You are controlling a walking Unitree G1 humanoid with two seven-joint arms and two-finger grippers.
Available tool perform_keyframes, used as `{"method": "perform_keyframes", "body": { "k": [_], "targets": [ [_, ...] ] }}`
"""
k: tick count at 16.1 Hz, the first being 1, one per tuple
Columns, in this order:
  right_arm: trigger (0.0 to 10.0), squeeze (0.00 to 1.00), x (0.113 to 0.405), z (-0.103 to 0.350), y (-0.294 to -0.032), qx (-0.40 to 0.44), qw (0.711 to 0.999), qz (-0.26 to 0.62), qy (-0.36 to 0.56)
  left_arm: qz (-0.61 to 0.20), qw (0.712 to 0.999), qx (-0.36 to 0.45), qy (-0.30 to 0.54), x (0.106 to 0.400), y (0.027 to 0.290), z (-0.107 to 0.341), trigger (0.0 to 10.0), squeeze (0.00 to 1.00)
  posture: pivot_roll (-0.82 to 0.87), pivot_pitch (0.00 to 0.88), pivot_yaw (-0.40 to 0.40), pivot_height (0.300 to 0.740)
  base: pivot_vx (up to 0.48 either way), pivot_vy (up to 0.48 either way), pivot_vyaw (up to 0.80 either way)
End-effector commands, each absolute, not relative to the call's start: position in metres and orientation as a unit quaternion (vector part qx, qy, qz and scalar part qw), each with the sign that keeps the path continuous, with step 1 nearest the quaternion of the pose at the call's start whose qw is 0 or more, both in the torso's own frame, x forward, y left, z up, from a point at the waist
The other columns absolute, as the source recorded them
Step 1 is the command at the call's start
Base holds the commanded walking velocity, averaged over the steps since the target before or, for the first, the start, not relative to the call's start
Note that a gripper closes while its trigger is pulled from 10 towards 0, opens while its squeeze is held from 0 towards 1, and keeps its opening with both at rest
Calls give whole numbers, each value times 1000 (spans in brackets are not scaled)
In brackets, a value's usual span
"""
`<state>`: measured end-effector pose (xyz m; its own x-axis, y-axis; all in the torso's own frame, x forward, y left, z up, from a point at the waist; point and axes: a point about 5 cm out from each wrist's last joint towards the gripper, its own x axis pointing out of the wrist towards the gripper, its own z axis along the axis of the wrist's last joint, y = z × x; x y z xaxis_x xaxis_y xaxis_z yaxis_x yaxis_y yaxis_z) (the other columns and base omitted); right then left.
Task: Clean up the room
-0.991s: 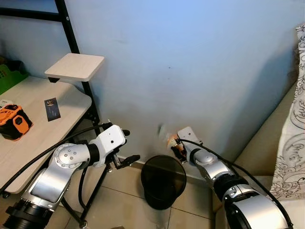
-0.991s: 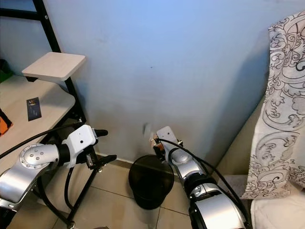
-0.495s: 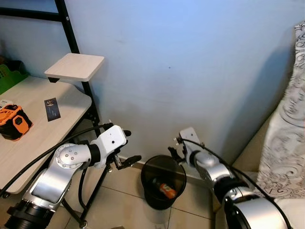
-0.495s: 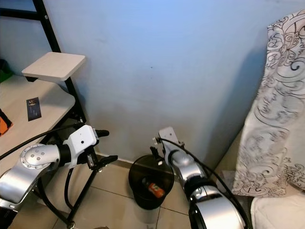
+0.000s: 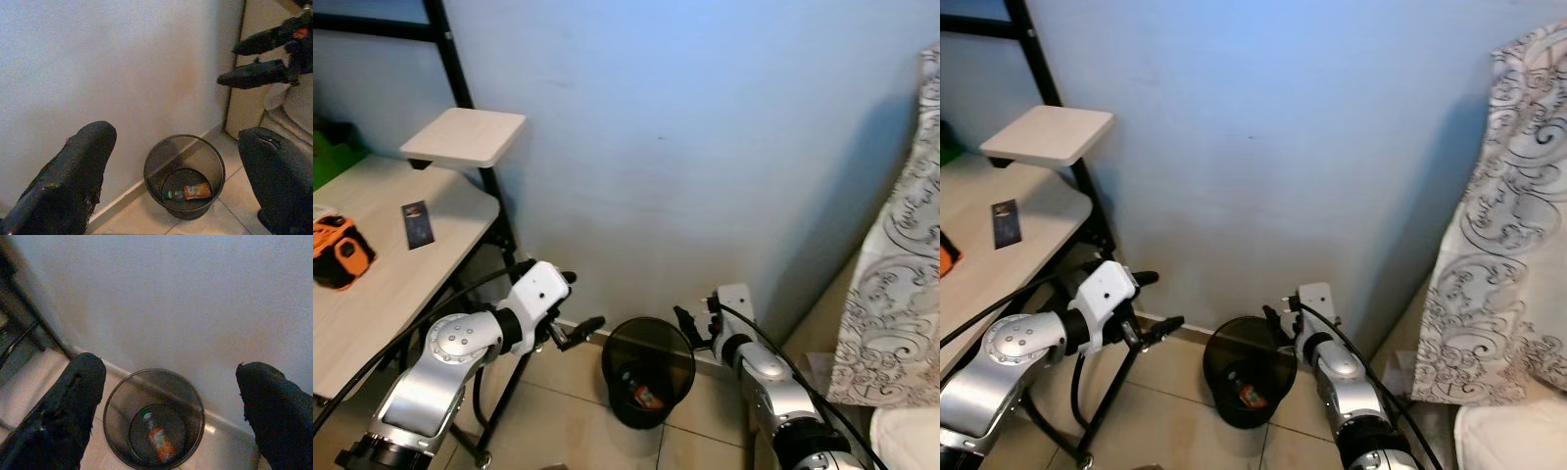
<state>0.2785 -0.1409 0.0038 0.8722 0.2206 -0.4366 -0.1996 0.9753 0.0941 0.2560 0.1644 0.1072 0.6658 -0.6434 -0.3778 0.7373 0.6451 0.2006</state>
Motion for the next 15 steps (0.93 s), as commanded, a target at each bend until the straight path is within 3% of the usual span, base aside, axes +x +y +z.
{"method": "perform_keyframes", "body": {
  "k": [1,5,9,15],
  "targets": [
    [10000,1000,274,7,-146,52,973,67,213,-350,916,147,133,255,167,108,10000,0,8,0,-3,740,0,0,-775],
    [10000,1000,264,18,-154,107,977,-9,184,-223,952,122,168,263,175,89,10000,0,-56,0,45,740,0,0,-773],
    [10000,1000,262,25,-161,107,980,-21,169,-197,958,137,155,263,176,94,10000,0,-4,0,-10,740,0,0,-788],
    [10000,1000,274,42,-152,110,983,-16,145,-187,961,144,143,273,172,99,10000,0,-9,0,-2,740,0,0,-788]
  ]
}}
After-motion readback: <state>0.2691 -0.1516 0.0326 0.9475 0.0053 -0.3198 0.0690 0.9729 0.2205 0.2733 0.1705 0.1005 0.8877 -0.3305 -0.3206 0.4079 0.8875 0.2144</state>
